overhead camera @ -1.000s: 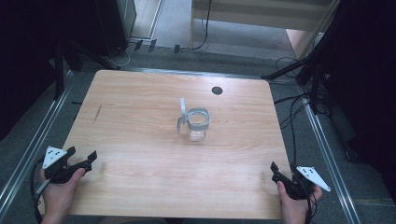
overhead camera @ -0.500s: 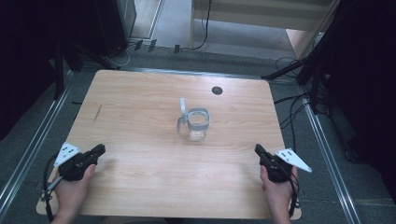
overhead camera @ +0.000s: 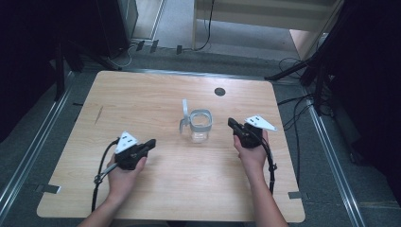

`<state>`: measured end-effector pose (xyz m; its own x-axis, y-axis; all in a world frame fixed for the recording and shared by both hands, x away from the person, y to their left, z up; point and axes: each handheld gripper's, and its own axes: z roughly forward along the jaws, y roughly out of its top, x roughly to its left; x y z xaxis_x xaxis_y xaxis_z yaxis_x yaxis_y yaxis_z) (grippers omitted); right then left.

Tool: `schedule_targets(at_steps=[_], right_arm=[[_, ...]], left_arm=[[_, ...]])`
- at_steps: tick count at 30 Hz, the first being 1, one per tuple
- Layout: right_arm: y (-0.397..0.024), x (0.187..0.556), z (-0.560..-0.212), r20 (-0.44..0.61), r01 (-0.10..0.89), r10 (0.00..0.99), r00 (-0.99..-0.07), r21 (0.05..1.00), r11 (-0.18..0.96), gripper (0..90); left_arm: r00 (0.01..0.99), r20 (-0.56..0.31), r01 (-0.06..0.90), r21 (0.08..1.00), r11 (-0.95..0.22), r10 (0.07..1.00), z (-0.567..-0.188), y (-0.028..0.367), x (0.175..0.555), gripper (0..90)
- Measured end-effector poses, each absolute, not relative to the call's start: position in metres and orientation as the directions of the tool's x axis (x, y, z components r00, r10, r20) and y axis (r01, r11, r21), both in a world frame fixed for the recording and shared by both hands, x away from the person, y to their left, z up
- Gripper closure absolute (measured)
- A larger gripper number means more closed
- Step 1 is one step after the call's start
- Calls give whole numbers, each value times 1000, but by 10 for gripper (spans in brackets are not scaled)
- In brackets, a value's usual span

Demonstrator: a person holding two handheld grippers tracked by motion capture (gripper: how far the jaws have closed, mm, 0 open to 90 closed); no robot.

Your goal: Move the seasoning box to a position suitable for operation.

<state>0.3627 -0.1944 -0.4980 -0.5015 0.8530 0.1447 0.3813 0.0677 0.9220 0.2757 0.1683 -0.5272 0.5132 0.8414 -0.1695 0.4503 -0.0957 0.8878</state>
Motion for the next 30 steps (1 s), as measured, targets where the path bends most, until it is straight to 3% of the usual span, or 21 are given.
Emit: schedule_targets(at_steps=[4, 12, 19, 23, 30], right_arm=[[-176, 387, -499, 170, 404, 832, -529, 912, 71, 900], [-159, 416, -498, 197, 410, 772, -605, 907, 90, 900], [-146, 433, -492, 190, 403, 734, -652, 907, 123, 900], [-143, 442, -490, 241, 427, 675, -697, 896, 122, 900], [-149, 432, -491, 253, 437, 637, -728, 887, 147, 900]], left_arm=[[547, -179, 467, 876, -121, 817, -528, 134, 295, 900], [543, -229, 486, 870, -79, 808, -528, 107, 321, 900], [523, -257, 509, 859, -56, 813, -529, 106, 335, 900], [501, -246, 511, 858, -55, 830, -530, 109, 340, 900], [487, -220, 514, 855, -74, 845, -533, 117, 349, 900]])
